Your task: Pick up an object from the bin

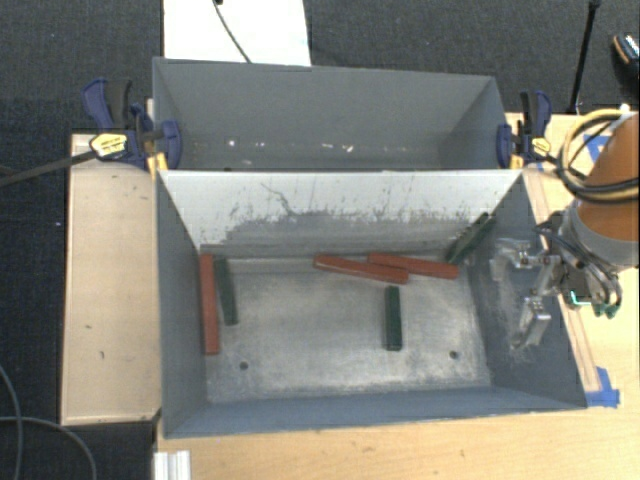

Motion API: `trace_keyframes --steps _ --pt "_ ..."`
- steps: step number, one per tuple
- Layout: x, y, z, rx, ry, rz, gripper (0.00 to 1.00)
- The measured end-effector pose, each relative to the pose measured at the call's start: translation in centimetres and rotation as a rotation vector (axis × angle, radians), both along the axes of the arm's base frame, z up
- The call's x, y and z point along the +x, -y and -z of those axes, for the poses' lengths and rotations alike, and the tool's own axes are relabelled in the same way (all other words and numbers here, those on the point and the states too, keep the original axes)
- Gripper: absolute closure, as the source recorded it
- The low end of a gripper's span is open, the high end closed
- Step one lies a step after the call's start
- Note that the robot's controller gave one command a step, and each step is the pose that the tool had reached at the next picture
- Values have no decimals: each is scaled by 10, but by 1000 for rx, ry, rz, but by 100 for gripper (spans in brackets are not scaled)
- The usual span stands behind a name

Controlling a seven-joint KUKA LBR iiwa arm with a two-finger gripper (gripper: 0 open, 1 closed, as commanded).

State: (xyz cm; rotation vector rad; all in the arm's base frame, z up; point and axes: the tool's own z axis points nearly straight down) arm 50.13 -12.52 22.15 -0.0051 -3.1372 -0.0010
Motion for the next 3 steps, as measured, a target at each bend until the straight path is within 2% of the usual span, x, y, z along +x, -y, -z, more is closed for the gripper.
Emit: trace_keyframes --steps 1,2,3 --pt "64 -78 76 4 5 -45 0" --pt "68 -114 152 2 5 -301 0" --pt "22 -72 152 0 2 -378 0"
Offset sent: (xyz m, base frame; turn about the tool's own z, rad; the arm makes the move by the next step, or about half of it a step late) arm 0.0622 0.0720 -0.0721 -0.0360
